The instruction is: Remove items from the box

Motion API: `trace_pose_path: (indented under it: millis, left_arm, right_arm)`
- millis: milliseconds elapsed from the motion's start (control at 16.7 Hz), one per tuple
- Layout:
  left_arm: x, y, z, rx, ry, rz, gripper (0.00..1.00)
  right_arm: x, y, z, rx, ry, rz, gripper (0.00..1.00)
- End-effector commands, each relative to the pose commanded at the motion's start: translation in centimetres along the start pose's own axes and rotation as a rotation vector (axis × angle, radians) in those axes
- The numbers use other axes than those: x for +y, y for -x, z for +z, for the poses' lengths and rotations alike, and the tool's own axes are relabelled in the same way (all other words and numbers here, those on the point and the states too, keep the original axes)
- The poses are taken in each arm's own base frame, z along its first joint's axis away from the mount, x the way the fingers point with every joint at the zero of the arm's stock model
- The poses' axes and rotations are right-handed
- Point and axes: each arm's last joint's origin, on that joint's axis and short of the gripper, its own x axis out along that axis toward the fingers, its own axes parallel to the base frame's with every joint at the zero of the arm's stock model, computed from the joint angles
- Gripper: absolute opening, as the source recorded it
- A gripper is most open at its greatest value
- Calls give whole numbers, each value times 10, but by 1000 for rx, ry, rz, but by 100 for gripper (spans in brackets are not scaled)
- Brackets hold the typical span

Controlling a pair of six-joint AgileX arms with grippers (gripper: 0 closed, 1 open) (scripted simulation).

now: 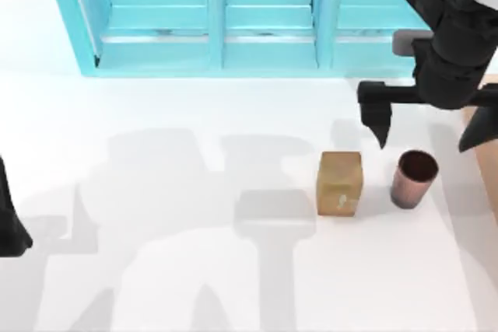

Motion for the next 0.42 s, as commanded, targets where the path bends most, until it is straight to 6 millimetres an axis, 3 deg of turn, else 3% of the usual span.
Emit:
trace_pose_path:
  millis: [240, 420]
  left_arm:
    - [0, 0, 0, 0, 0, 0, 100]
    - [0, 0, 0, 0, 0, 0, 100]
  right_arm:
    - [-2, 38, -4, -3, 0, 1, 100]
    - [-2, 48, -5, -12, 0, 5, 100]
